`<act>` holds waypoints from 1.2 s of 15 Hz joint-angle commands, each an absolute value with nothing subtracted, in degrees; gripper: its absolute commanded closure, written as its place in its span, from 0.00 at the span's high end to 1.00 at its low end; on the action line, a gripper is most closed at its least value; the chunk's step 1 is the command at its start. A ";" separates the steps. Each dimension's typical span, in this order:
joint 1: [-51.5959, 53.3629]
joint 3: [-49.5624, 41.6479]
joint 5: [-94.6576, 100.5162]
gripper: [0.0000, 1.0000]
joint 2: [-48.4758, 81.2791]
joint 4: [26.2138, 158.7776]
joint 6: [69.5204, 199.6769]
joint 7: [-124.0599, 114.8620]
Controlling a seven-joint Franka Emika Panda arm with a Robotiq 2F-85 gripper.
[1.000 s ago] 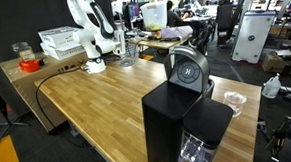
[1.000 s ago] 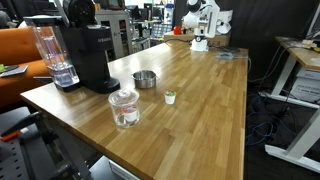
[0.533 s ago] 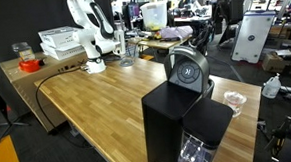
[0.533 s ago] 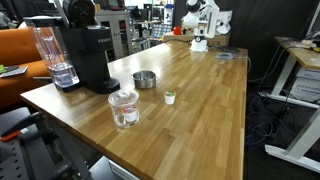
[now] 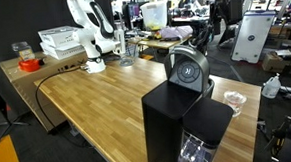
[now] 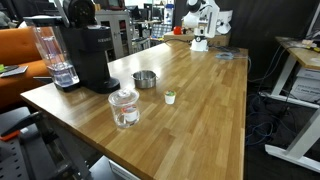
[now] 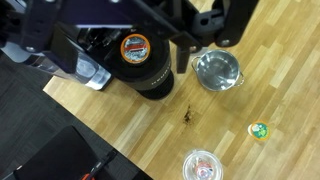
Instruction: Remove the coffee pod from the coffee maker and put it on the table
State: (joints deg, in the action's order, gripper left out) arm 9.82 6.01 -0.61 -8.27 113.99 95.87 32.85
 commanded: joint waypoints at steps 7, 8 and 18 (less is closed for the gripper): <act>10.25 5.75 -5.06 1.00 -4.59 110.89 88.81 56.95; 9.94 6.32 -4.91 1.00 -6.97 113.63 91.88 52.15; 9.83 6.22 -6.27 1.00 -5.11 112.27 91.19 57.27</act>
State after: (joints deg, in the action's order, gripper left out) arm 10.24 5.93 -4.88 -5.27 112.42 90.60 55.81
